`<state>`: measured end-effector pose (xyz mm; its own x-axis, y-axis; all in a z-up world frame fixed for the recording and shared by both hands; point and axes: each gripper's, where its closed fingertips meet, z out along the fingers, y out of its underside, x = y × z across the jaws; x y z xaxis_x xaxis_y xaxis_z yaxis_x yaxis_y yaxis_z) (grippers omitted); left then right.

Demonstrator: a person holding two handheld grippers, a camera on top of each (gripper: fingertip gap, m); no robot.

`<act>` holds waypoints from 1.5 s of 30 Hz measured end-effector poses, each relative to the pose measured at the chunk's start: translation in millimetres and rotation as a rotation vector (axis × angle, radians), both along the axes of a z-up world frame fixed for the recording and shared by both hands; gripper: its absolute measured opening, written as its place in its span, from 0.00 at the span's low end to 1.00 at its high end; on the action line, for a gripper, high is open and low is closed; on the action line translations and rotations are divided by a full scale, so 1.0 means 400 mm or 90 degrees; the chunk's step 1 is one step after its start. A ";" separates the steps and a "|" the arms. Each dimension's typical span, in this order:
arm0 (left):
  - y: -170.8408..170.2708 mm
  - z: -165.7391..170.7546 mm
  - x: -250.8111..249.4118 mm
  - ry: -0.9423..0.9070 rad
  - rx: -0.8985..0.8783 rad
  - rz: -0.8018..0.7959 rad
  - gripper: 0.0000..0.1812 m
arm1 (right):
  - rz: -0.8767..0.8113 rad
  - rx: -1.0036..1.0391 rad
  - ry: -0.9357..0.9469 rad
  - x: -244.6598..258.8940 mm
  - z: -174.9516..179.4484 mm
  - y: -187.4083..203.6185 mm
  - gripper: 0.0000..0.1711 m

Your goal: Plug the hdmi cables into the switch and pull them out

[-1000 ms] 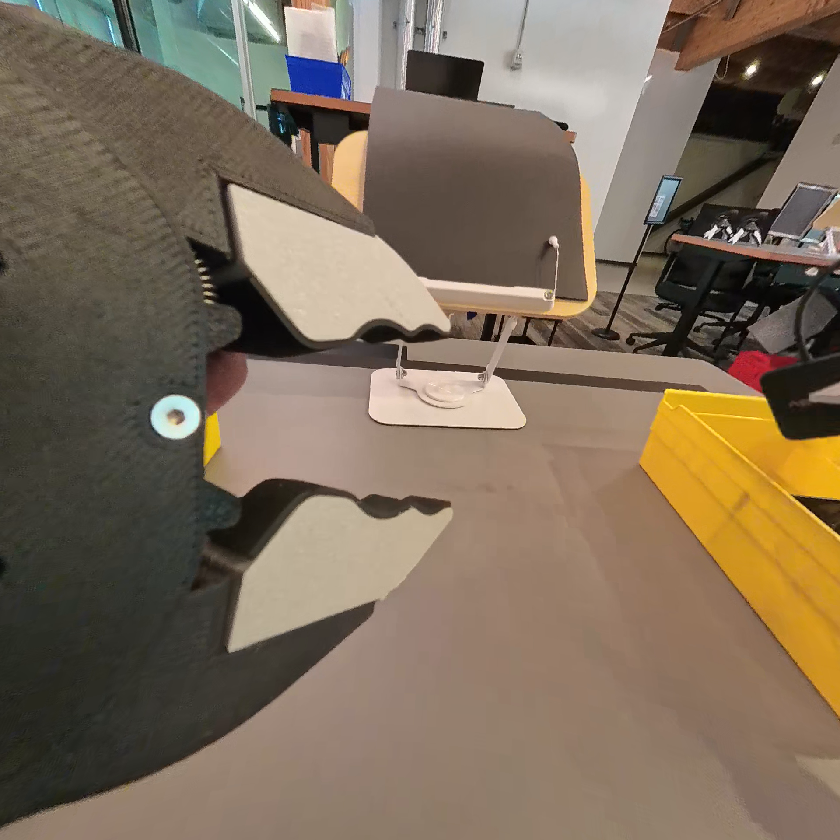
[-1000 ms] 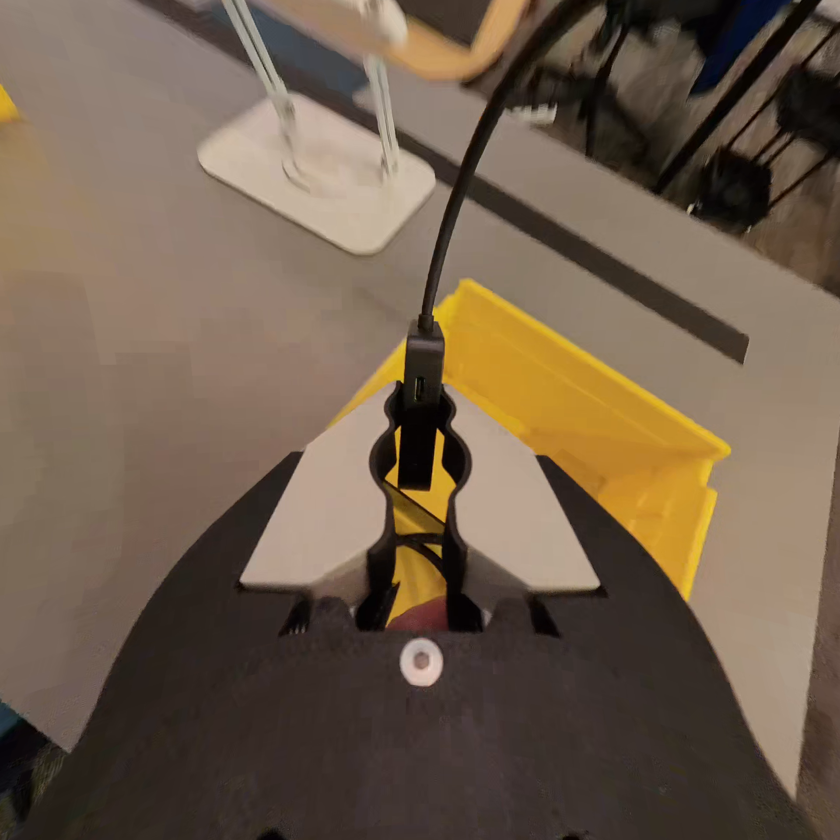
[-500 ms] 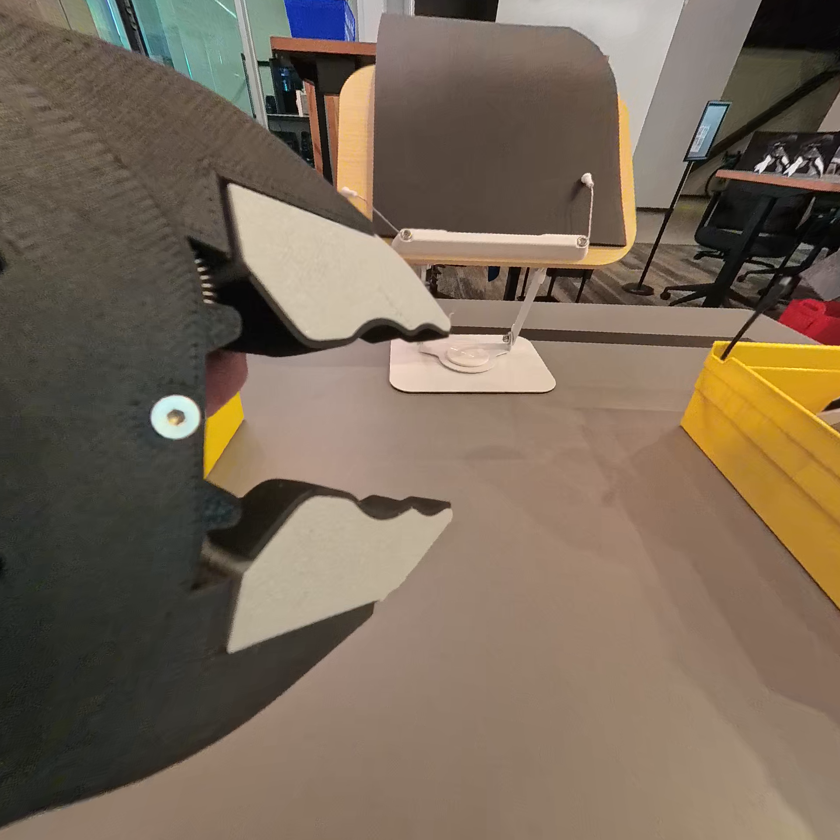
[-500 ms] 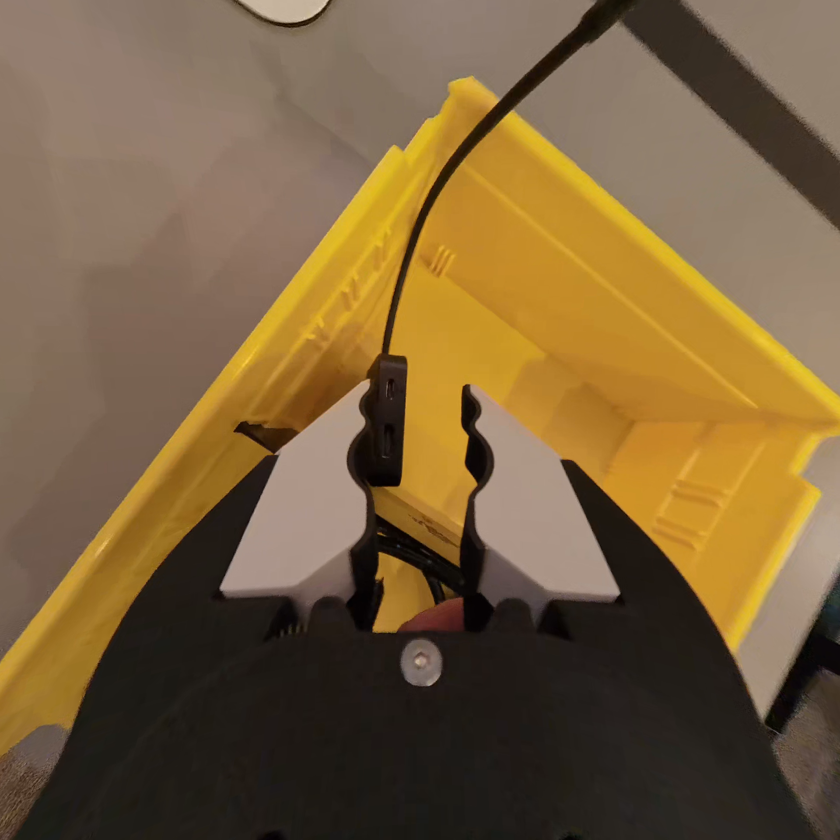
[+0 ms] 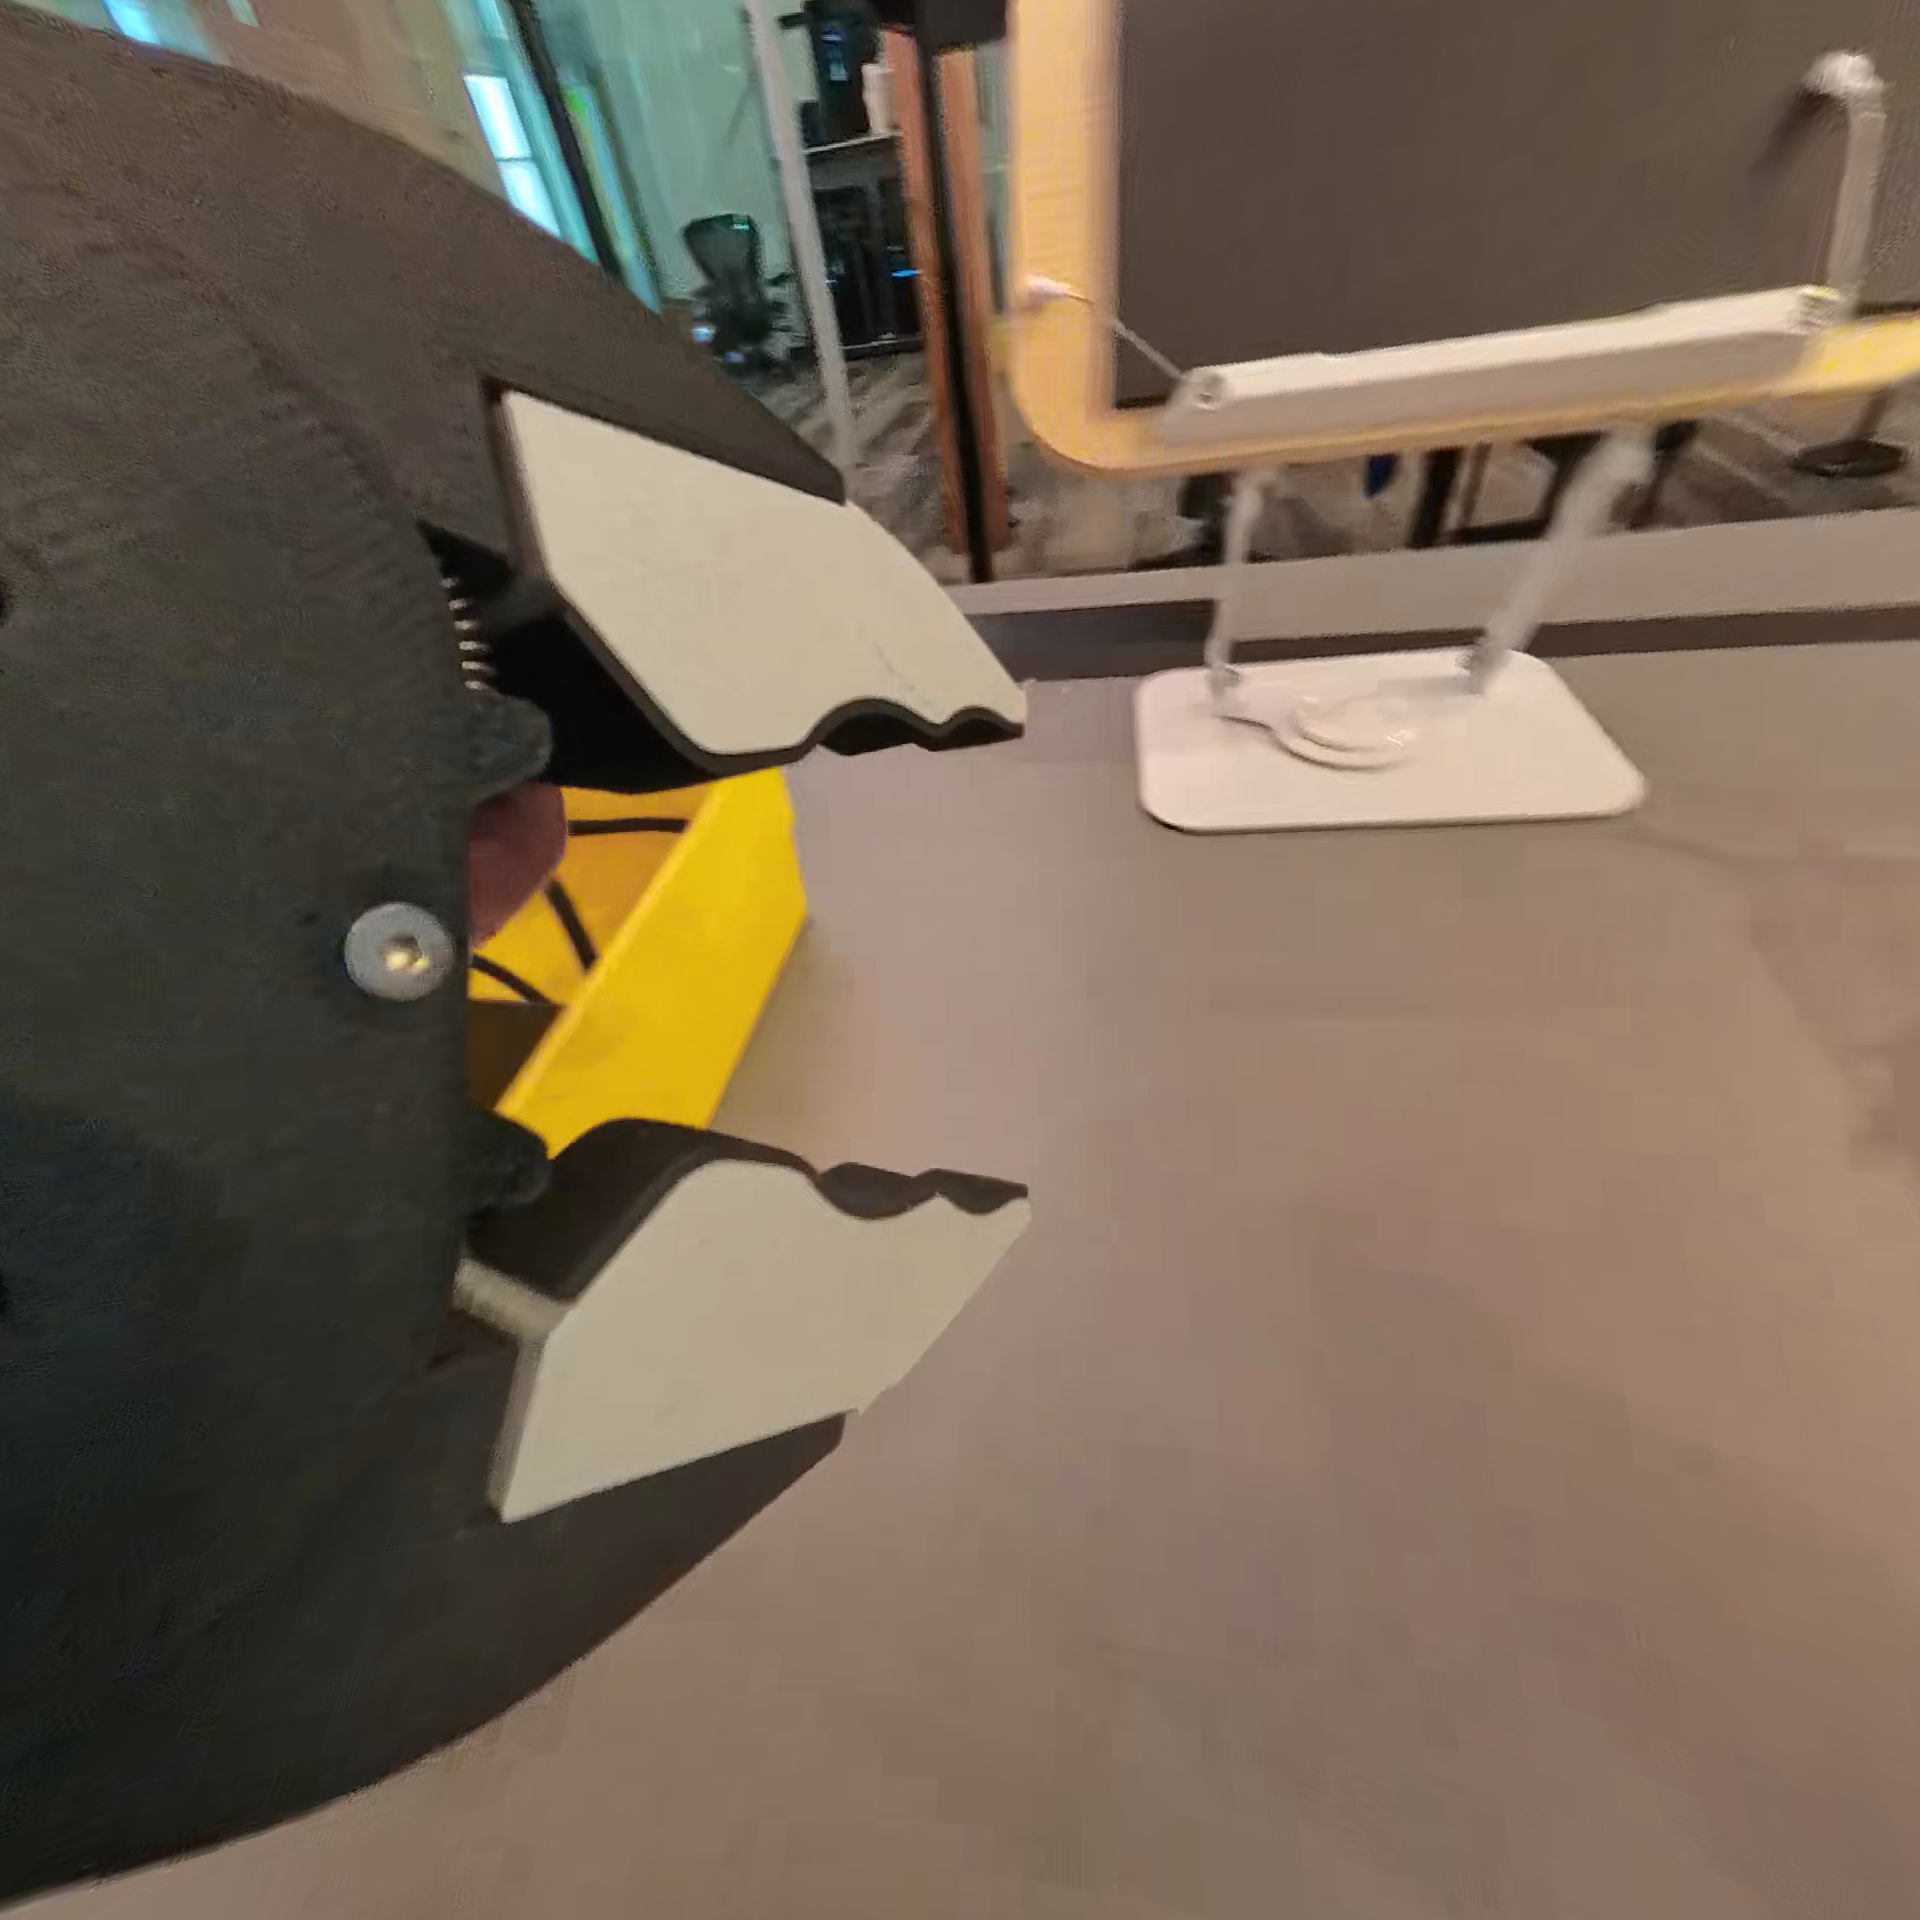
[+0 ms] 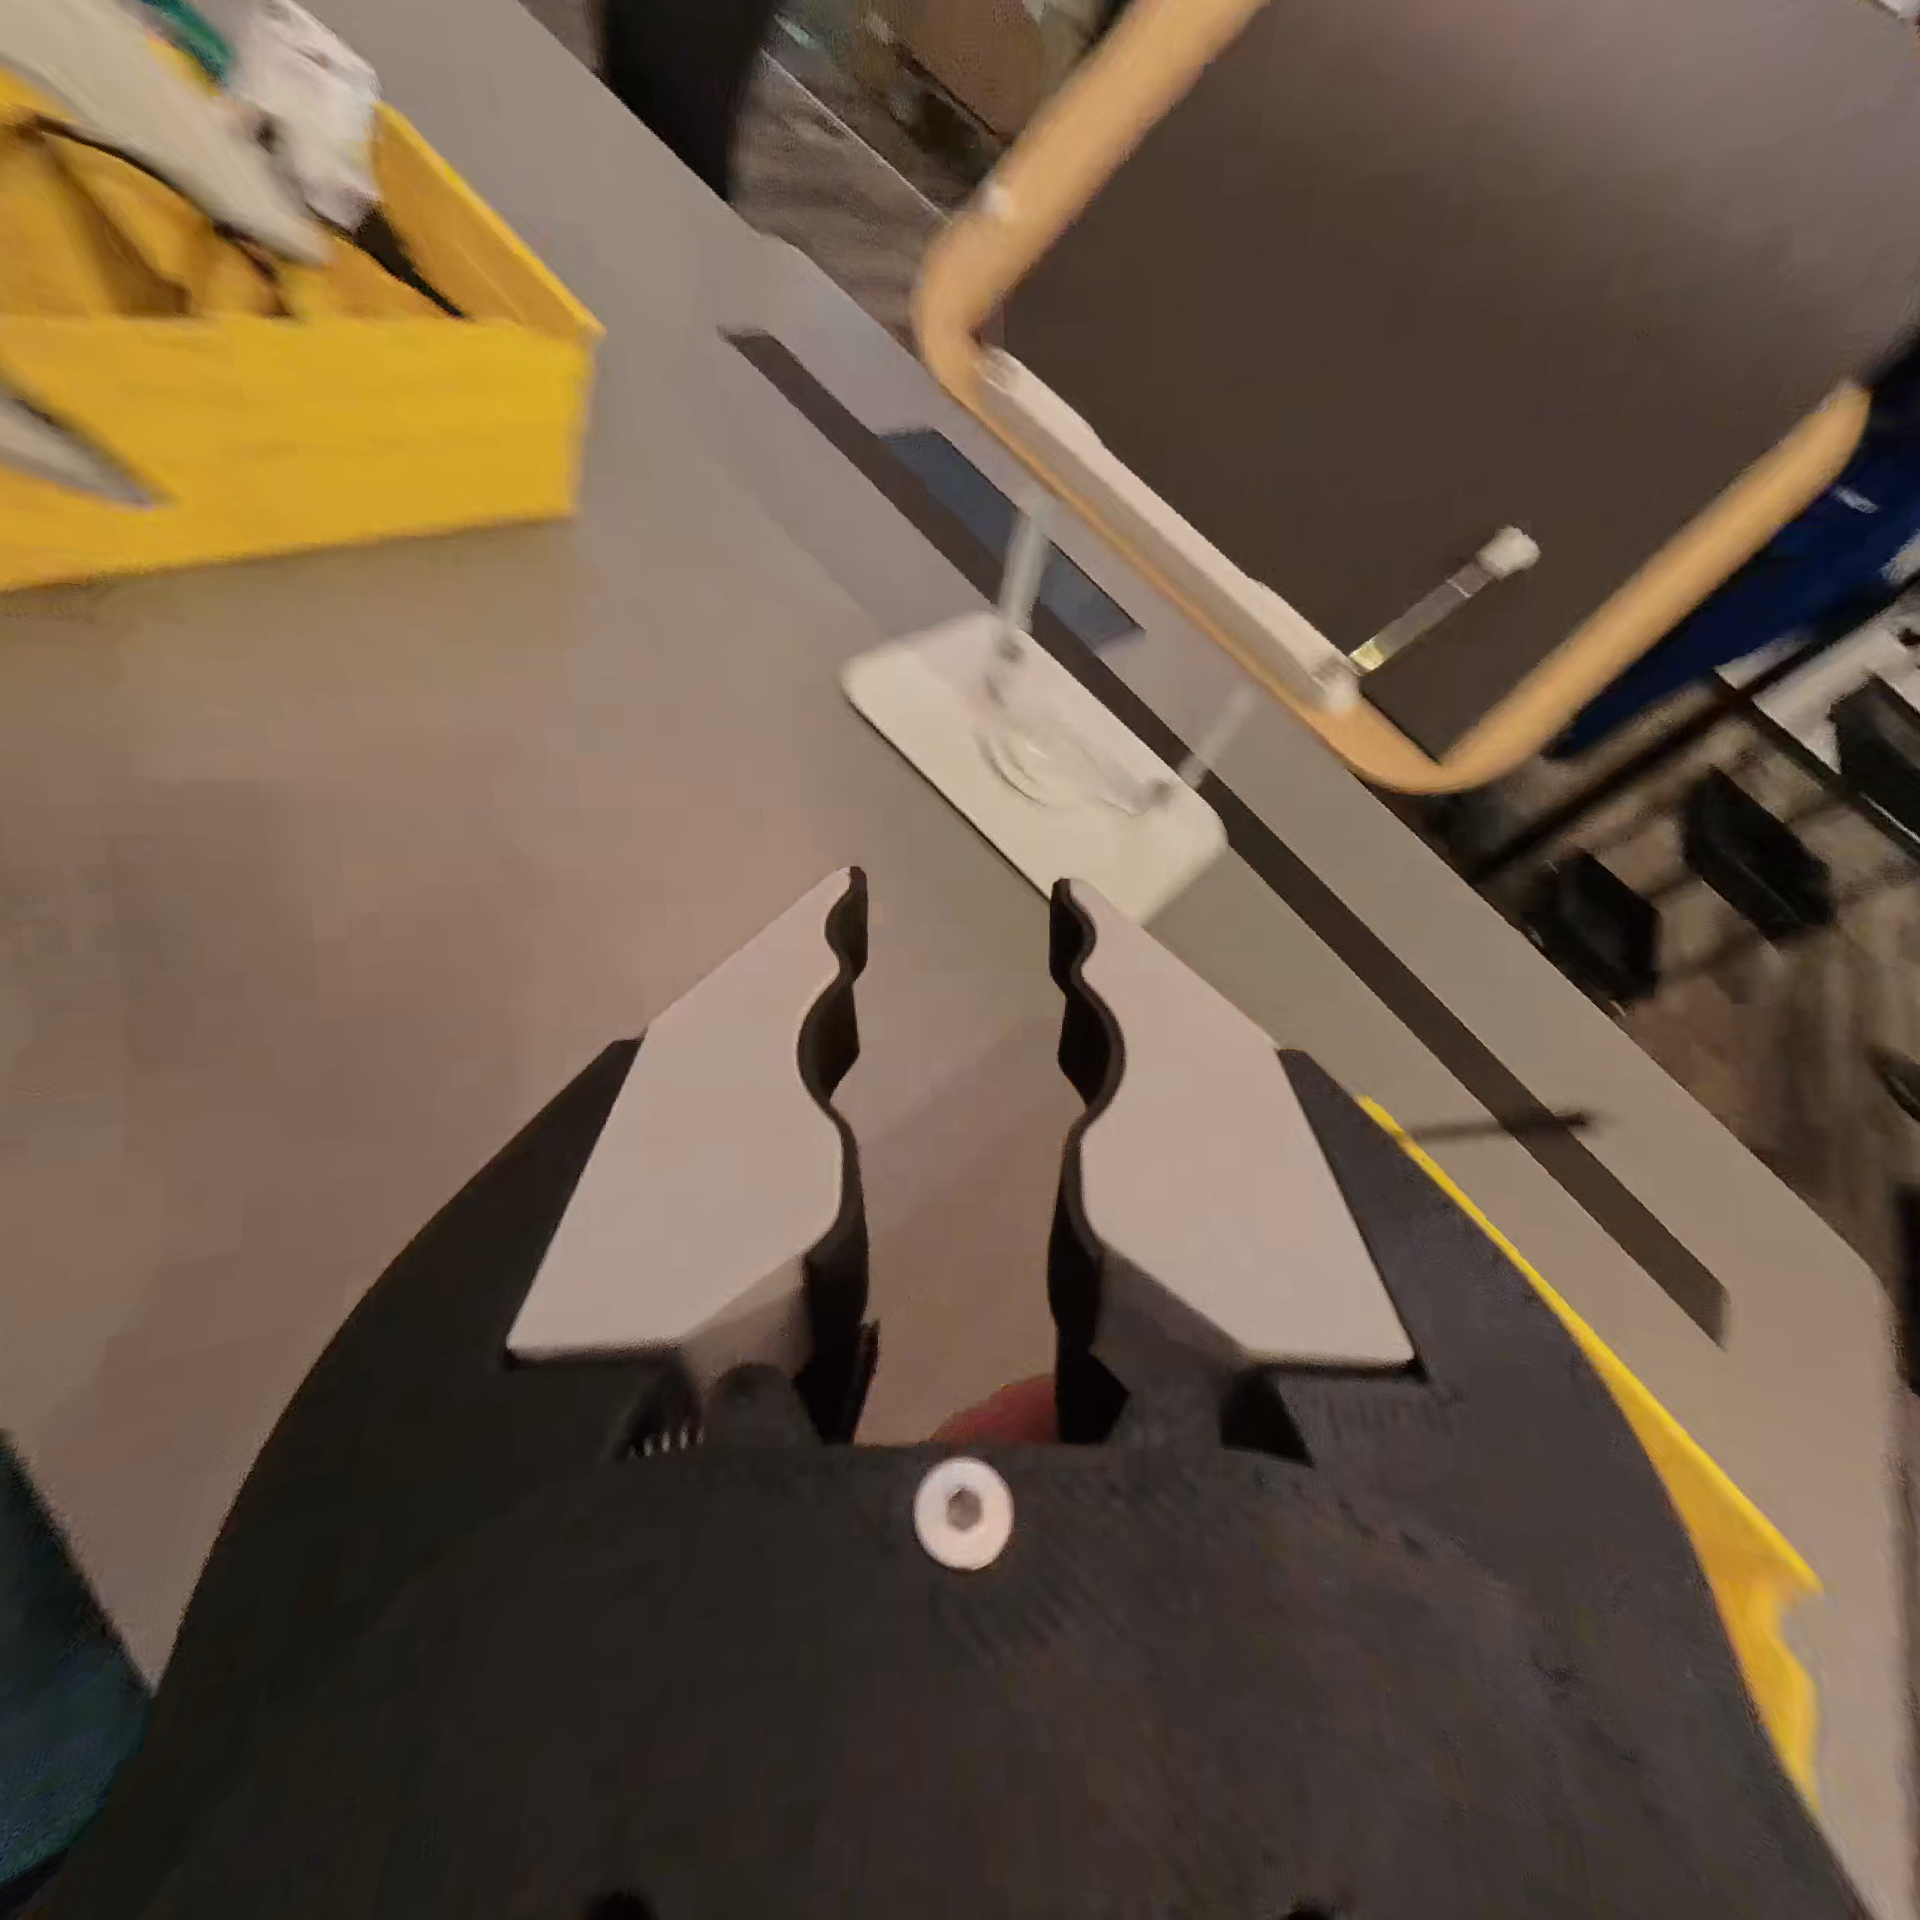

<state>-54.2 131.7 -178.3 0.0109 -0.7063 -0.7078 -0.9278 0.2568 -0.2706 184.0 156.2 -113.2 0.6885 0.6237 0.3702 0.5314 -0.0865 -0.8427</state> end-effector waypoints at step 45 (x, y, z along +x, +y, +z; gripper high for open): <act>0.374 -0.018 -0.659 0.144 0.076 0.378 0.15 | 0.233 -0.189 0.147 -0.355 -0.322 -0.087 0.19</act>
<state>-318.0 281.4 -185.7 0.2176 -0.5418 -0.8118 -0.9518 -0.3021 -0.0535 41.9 121.3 -242.1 0.4479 0.8940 0.0053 0.3750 -0.1824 -0.9089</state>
